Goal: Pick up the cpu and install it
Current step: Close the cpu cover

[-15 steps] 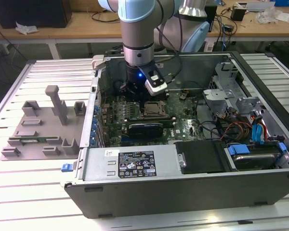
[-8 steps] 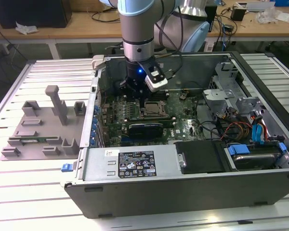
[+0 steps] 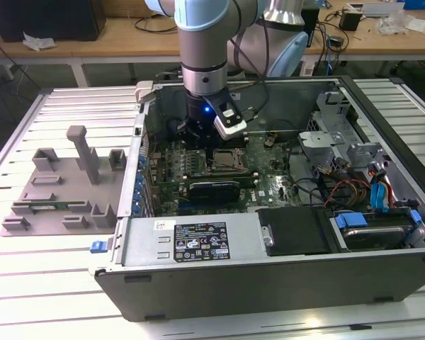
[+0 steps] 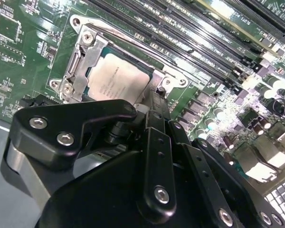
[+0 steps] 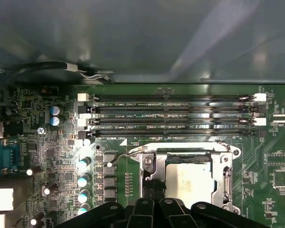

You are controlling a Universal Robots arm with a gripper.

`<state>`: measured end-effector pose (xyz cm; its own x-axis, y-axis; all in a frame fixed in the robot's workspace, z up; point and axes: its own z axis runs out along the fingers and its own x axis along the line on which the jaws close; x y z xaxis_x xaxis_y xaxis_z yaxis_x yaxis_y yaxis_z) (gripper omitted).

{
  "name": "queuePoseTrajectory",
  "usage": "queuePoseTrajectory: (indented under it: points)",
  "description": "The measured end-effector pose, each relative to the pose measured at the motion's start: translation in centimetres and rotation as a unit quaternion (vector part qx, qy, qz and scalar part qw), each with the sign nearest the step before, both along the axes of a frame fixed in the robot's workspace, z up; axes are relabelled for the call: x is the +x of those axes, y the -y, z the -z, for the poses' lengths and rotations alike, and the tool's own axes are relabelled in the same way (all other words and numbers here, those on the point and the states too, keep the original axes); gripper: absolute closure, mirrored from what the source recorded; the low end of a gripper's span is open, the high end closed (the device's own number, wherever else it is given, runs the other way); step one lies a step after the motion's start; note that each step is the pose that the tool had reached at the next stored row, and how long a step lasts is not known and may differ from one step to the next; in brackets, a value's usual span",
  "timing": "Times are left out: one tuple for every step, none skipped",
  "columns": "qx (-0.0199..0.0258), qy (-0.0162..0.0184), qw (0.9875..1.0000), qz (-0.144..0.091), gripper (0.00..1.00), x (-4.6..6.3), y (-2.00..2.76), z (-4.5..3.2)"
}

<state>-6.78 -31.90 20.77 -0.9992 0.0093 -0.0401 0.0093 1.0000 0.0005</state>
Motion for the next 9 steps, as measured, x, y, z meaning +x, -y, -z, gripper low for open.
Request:
queuePoseTrajectory:
  points:
    - [0.0000, -0.0001, 1.0000, 0.000, 0.89, 0.00, 0.00, 0.12]
    - [-0.0001, -0.0001, 1.0000, 0.000, 0.89, 0.00, 0.00, 0.19]
    - [-0.0002, -0.0003, 1.0000, 0.000, 0.89, 0.00, 0.00, 0.35]
    - [-0.0005, -0.0010, 1.0000, 0.000, 0.89, 0.00, 0.02, 0.50]
    - [-0.0005, -0.0013, 1.0000, 0.000, 0.89, 0.00, 0.03, 0.63]
    - [-0.0004, -0.0014, 1.0000, 0.000, 0.89, 0.00, 0.04, 0.70]
    - [-0.0002, -0.0016, 1.0000, 0.000, 0.89, 0.00, 0.05, 0.77]
    - [-0.0005, -0.0020, 1.0000, 0.000, 0.89, -0.01, 0.06, 0.80]
    - [-0.0006, -0.0022, 1.0000, 0.000, 0.89, -0.01, 0.07, 0.81]
